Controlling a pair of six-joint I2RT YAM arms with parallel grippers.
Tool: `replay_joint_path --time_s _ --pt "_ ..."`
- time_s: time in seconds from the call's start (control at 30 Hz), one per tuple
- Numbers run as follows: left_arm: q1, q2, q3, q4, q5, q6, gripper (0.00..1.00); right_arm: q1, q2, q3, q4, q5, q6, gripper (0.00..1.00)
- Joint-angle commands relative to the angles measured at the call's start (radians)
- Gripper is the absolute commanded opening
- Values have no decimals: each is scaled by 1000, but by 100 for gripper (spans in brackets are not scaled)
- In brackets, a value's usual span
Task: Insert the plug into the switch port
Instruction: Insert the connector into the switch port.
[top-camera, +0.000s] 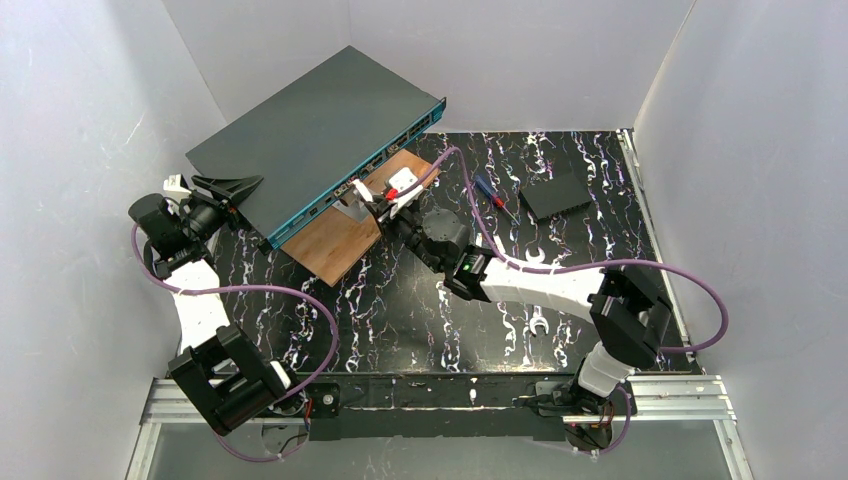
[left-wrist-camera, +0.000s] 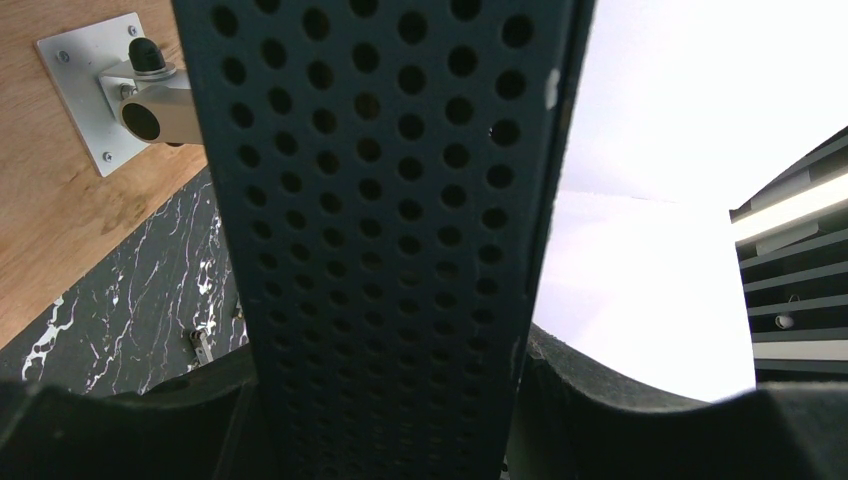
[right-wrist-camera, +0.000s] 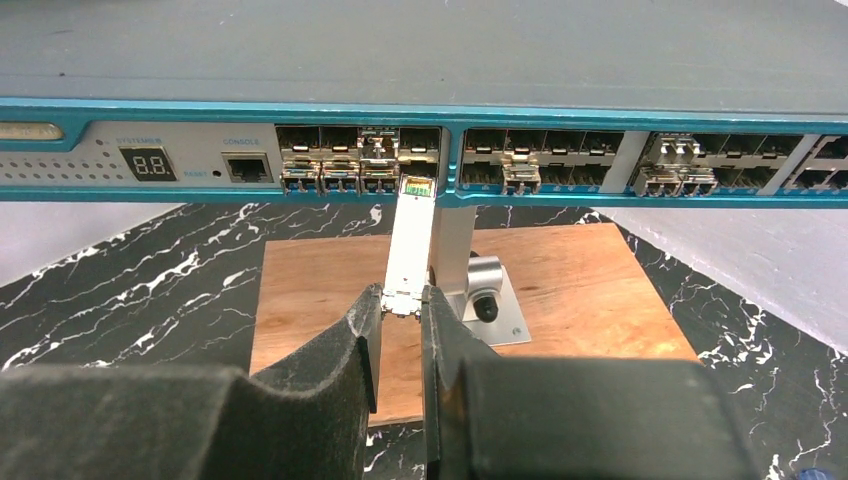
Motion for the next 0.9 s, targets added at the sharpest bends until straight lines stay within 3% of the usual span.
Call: replay_joint_path --time_s 0.0,0.43,0.87 --pt "-21 12 -36 -77 28 79 0 5 -34 18 46 -71 -44 1" --pt "-21 13 -35 -77 29 79 0 -11 -63 58 -34 -101 -126 1" --pt "-21 15 -36 -77 29 79 0 -23 -93 43 -34 -31 -136 1"
